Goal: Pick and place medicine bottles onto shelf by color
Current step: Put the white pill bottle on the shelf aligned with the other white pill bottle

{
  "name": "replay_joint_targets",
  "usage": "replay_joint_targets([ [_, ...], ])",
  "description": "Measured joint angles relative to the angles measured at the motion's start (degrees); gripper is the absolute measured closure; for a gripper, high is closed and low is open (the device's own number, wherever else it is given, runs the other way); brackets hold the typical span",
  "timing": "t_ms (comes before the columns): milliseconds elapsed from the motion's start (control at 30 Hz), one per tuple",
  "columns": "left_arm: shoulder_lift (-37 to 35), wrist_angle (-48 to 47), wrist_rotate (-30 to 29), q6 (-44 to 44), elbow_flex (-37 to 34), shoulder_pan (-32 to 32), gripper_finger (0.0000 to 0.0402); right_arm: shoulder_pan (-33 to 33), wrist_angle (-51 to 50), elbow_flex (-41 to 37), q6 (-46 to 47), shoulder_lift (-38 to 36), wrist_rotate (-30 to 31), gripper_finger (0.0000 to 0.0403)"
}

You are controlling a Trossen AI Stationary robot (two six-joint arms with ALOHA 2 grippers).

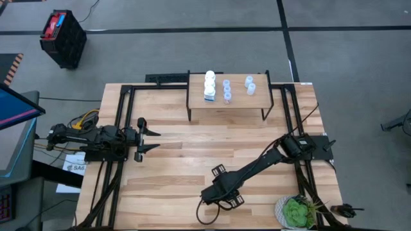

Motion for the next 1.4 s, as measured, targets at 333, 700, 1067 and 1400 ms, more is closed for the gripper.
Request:
replay_joint_targets([
  [333,0.0,0.0,0.0,0.0,0.0,0.0,0.0207,0.69,-5.97,5.44,0.45,-0.02,0.01,0.0163],
  [700,0.0,0.0,0.0,0.0,0.02,0.01,0.0207,3.58,-11.22,1.67,0.2,0.02,0.47,0.0163],
  [1067,0.0,0.0,0.02,0.0,0.0,0.0,0.0207,4.2,-10.05,0.23,-4.26,-0.07,6.18,0.0163],
  [1400,0.0,-0.02,0.02,0.0,0.02,0.0,0.0207,4.2,-6.89,-2.97,-6.03,-0.09,6.14,0.0163],
])
